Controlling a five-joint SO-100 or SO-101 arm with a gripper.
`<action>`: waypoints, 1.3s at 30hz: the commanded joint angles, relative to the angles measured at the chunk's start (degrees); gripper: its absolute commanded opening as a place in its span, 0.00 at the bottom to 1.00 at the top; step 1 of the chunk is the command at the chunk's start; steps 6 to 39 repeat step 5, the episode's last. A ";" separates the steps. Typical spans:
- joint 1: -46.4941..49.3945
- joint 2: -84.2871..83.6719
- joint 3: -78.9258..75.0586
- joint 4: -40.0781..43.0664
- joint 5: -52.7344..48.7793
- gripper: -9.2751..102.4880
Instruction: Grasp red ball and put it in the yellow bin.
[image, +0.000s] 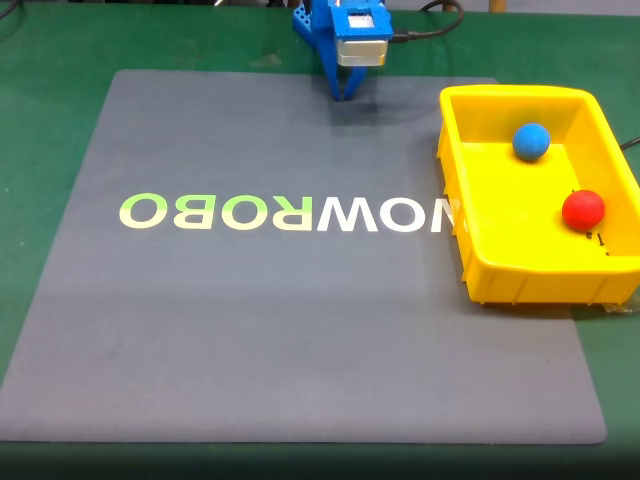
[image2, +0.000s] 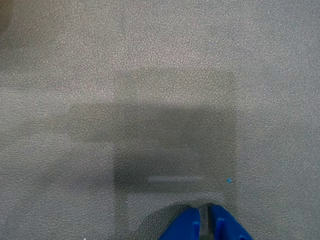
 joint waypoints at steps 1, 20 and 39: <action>-0.09 0.88 1.85 0.18 0.44 0.08; -0.09 0.88 1.85 0.26 0.35 0.08; -0.09 0.88 1.85 0.26 0.35 0.08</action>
